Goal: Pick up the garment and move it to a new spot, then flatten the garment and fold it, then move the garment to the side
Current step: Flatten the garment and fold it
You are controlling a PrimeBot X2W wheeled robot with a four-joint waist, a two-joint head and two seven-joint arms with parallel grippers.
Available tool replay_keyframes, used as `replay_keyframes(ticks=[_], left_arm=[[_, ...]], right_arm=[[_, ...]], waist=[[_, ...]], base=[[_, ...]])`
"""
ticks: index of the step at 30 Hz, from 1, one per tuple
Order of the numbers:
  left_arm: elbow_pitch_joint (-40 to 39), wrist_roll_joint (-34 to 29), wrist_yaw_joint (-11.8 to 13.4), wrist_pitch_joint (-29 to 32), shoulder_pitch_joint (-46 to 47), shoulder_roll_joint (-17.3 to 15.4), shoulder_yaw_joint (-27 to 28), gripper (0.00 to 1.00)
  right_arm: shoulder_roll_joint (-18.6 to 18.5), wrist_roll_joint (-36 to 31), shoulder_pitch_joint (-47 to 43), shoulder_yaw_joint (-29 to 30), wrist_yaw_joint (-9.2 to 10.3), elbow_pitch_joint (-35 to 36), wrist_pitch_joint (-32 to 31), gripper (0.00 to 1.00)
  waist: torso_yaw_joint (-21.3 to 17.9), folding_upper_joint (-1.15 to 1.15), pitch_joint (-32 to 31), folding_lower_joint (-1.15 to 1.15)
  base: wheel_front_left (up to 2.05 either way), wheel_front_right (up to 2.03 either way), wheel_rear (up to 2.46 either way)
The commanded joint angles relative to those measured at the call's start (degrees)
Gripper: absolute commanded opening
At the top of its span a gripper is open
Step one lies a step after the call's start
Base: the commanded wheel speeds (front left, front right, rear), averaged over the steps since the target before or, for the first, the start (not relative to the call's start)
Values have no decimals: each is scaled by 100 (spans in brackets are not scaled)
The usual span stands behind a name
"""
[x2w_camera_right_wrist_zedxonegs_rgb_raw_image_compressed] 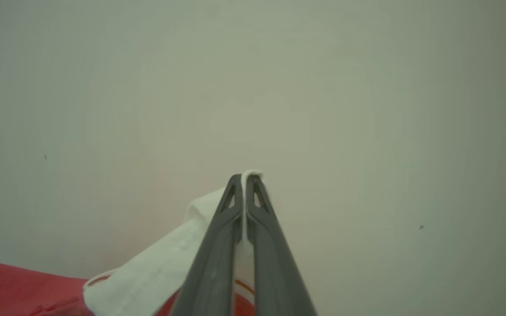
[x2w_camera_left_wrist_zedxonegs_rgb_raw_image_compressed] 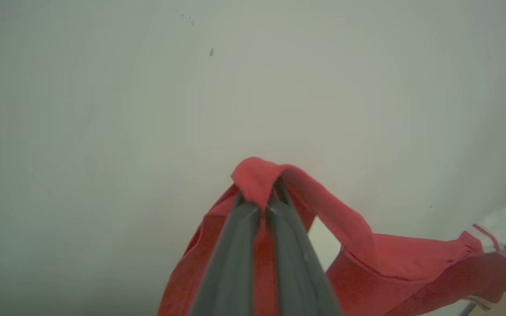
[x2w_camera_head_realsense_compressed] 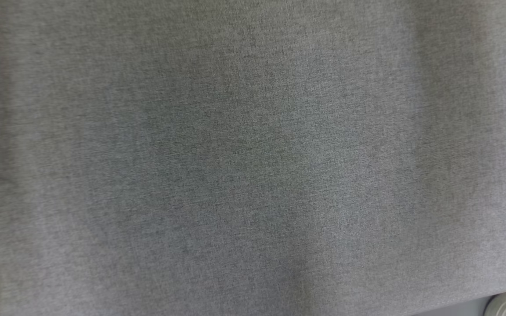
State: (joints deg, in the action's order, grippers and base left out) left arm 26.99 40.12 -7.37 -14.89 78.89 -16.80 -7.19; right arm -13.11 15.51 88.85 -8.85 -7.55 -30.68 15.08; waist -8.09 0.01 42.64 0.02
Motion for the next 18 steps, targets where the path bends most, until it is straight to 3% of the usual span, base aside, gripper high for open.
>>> replay_keyframes(ticks=[1,5,9,13,18], left_arm=[[-37,140,-6,-31,-260,-41,-126,0],[-188,753,-5,-22,-970,-131,-443,0],[-273,1240,-6,-28,-2067,-247,-772,0],[-343,1511,-6,-29,-2921,-151,-907,0],[-400,1443,-6,-25,-4071,-11,-768,0]], right_arm=[[-61,216,-233,-220,13,44,7,0],[-247,801,-1001,-615,13,375,7,0],[-539,1430,-2253,-893,13,811,-420,0],[-645,1572,-3440,-544,13,1269,-1062,0],[-404,1498,-4956,-17,13,2031,-2075,0]], waist=[[92,-1,-209,-2],[170,-1,-632,-2],[228,-1,-1402,-2],[317,-1,-1965,-2],[297,-1,-2587,-2]], base=[[0,0,0],[0,0,0],[0,0,0],[0,0,0],[0,0,0]])
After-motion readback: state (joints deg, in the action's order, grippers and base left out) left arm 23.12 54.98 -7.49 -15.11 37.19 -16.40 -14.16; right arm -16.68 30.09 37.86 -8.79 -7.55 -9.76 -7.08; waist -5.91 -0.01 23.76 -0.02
